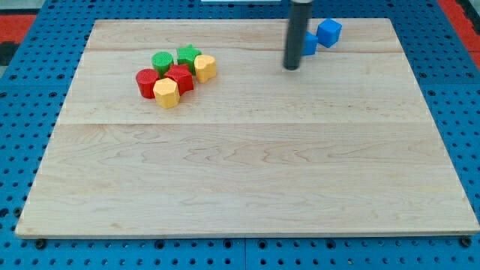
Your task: Move away from the blue triangle
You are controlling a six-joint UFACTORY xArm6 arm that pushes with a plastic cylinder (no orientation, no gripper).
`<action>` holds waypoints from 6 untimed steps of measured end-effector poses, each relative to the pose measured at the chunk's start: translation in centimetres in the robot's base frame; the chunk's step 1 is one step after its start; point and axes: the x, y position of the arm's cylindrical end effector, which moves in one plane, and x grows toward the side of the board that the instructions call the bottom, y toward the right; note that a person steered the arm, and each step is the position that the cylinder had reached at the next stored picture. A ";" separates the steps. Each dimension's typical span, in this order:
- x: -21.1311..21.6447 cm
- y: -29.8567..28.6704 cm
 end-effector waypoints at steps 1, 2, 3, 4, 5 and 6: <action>-5.2 -1.2; -5.5 4.9; -3.7 6.4; -2.1 5.2; 3.9 -0.3; 8.2 -5.3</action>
